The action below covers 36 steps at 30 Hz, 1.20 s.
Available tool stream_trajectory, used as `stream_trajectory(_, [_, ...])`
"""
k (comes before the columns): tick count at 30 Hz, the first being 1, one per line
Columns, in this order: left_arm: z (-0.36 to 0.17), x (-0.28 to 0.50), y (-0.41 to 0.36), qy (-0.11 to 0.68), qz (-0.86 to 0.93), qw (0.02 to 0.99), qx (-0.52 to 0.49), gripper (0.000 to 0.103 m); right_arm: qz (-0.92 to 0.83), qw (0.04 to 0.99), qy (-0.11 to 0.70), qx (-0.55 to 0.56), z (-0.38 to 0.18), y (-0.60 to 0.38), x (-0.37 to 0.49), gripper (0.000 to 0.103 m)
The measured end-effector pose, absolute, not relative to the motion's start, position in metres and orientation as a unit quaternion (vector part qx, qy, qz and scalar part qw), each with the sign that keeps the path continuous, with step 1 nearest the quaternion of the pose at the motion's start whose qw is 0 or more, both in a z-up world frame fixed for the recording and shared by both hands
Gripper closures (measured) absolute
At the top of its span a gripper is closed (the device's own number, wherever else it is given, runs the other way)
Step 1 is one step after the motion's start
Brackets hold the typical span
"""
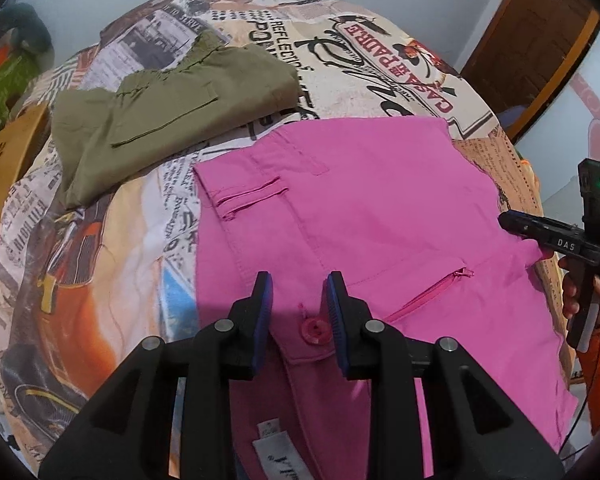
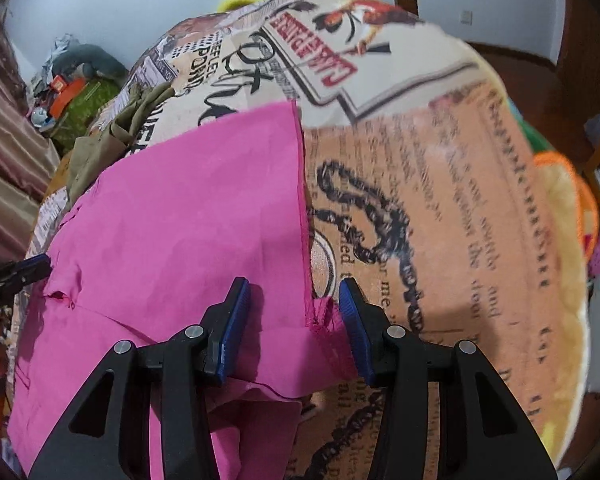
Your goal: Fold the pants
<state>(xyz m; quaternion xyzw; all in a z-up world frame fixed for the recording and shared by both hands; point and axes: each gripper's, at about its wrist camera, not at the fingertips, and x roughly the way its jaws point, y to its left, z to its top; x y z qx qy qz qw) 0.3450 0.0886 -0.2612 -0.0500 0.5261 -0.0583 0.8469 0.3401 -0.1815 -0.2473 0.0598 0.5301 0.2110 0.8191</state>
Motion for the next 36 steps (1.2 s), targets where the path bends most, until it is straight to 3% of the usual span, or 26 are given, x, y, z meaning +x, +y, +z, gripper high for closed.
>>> stream_trajectory(3, [-0.264,0.345,0.082,0.522,-0.057,0.850,-0.031,0.076,0.224,0.814,0.530,0.077,-0.247,-0.187,0.338,0.058])
stream_trajectory(5, [-0.265,0.345,0.076,0.520,-0.059,0.852,-0.015,0.082,0.228,0.814,0.529,0.078,-0.246,-0.188,0.335,0.062])
stream_trajectory(6, [-0.265,0.346,0.074,0.520,-0.062,0.852,-0.013,0.090,0.233,0.814,0.527,0.075,-0.246,-0.187,0.333,0.067])
stream_trajectory(10, [-0.261,0.345,0.068,0.511,-0.061,0.857,0.002,0.103,0.242,0.820,0.517,0.052,-0.243,-0.179,0.325,0.093])
stream_trajectory(18, [-0.260,0.349,0.097,0.530,-0.040,0.847,-0.008,0.102,0.218,0.845,0.487,-0.026,-0.241,-0.158,0.319,0.097])
stream_trajectory(20, [-0.259,0.345,0.102,0.532,-0.047,0.845,-0.016,0.094,0.220,0.845,0.487,-0.020,-0.242,-0.161,0.321,0.096])
stream_trajectory(21, [-0.258,0.343,0.103,0.534,-0.046,0.844,-0.016,0.079,0.221,0.845,0.486,-0.017,-0.243,-0.161,0.321,0.096])
stream_trajectory(22, [-0.257,0.341,0.103,0.533,-0.046,0.845,-0.018,0.055,0.222,0.846,0.485,-0.014,-0.244,-0.162,0.322,0.096])
stream_trajectory(24, [-0.256,0.339,0.103,0.521,-0.047,0.852,-0.028,0.031,0.221,0.845,0.486,-0.007,-0.245,-0.163,0.322,0.096])
stream_trajectory(29, [-0.269,0.347,0.101,0.534,-0.045,0.842,-0.057,0.031,0.221,0.846,0.485,0.005,-0.245,-0.163,0.318,0.096])
stream_trajectory(30, [-0.270,0.347,0.101,0.534,-0.045,0.842,-0.061,0.033,0.221,0.846,0.485,0.005,-0.245,-0.162,0.317,0.096])
stream_trajectory(34, [-0.272,0.352,0.096,0.535,-0.053,0.842,-0.050,0.071,0.221,0.846,0.485,0.006,-0.246,-0.164,0.318,0.096])
stream_trajectory(36, [-0.274,0.354,0.097,0.537,-0.047,0.841,-0.041,0.082,0.221,0.846,0.485,0.009,-0.246,-0.163,0.317,0.096])
